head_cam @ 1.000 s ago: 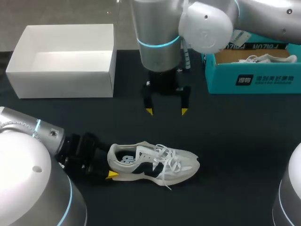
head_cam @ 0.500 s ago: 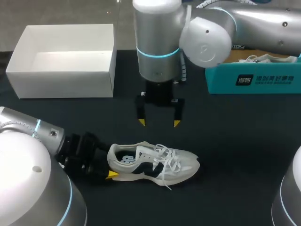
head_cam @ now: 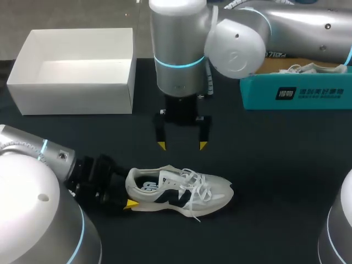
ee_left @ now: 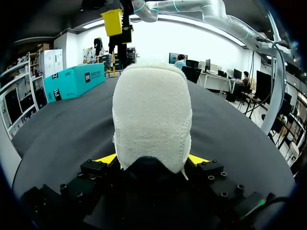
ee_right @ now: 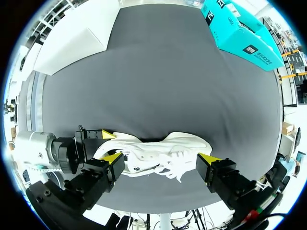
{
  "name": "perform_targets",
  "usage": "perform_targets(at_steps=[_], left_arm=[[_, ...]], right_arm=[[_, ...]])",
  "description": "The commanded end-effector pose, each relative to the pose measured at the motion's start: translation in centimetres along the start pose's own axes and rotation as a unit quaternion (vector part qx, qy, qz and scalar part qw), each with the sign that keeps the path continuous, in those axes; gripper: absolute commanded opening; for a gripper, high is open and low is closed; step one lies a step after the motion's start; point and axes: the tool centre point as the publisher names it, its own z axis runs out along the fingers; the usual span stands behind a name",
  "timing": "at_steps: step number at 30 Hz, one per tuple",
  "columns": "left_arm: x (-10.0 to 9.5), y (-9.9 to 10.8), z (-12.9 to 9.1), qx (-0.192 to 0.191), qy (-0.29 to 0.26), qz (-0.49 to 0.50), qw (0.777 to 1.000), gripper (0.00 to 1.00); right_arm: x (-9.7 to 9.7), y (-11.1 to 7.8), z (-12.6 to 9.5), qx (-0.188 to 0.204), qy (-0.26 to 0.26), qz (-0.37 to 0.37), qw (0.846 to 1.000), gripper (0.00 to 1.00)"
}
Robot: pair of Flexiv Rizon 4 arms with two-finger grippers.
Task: Take the shoe out of the shoebox, open the shoe tongue, remove and reinsert the insole, then place the shoe into the shoebox
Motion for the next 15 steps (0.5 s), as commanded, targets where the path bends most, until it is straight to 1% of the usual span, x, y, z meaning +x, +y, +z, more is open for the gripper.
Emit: perform_targets(at_steps=[1, 5, 8, 15], left_arm=[[-0.5, 1.4, 1.2, -0.002, 0.001, 0.000, 1.000, 0.00], [-0.5, 1.4, 1.2, -0.002, 0.001, 0.000, 1.000, 0.00], [-0.5, 1.4, 1.2, -0.002, 0.001, 0.000, 1.000, 0.00], [-0.5, 1.4, 1.2, -0.002, 0.001, 0.000, 1.000, 0.00]], right_arm=[[2.5, -0.8, 0.6, -0.004, -0.028, 0.007, 1.000, 1.00], [3.0, -2.1, 1.3, -0.010, -0.022, 0.016, 1.000, 1.00], [3.5, -2.7, 1.8, -0.011, -0.017, 0.012, 1.000, 1.00], [4.7, -3.2, 3.6, -0.009, -0.033, 0.006, 0.999, 1.00]])
